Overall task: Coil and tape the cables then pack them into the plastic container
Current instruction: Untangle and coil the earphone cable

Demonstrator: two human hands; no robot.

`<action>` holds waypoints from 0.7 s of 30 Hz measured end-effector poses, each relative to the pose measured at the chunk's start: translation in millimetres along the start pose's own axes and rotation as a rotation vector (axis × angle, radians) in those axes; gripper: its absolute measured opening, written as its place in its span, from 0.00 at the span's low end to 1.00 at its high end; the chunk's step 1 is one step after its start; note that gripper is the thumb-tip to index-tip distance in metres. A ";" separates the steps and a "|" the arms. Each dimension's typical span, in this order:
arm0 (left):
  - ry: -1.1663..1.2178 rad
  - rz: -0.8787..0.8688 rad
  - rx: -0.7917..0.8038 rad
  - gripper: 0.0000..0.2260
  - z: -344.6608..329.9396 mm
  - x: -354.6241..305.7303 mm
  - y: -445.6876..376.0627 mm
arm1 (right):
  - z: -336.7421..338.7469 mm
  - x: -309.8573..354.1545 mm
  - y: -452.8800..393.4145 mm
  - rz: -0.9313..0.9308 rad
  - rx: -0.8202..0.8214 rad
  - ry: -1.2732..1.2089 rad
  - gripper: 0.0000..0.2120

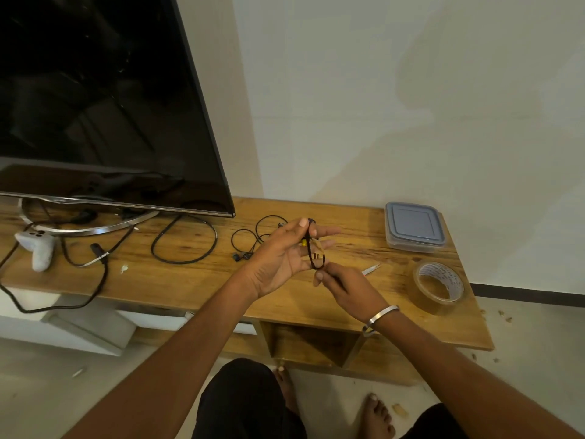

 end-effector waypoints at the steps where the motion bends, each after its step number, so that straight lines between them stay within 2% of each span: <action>1: -0.041 -0.007 -0.040 0.11 1.4 0.4 -0.4 | -1.9 2.4 -0.1 0.021 0.013 0.002 0.10; 6: -0.371 -0.058 -0.266 0.13 9.1 6.4 -3.2 | -7.3 8.8 -5.7 0.052 0.090 0.052 0.11; 12: -0.828 -0.109 -0.438 0.11 27.5 14.6 -8.8 | -2.9 16.6 -8.9 0.095 0.148 0.112 0.10; 15: -0.958 -0.090 -0.474 0.11 38.7 20.5 -10.5 | 2.9 20.4 -9.2 0.113 0.132 0.137 0.09; 21: -1.076 0.060 -0.447 0.13 43.6 31.3 -9.1 | 6.4 18.3 -11.5 0.135 0.126 0.229 0.10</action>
Point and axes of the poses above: each hand's wrist, its own y-axis away from the middle knuckle, its own z-axis out of the back of the hand, x = y × z, the point moved 5 cm from there along -y, towards the middle knuckle, and after that the axes turned 14 degrees about z, right-handed, at the moved point
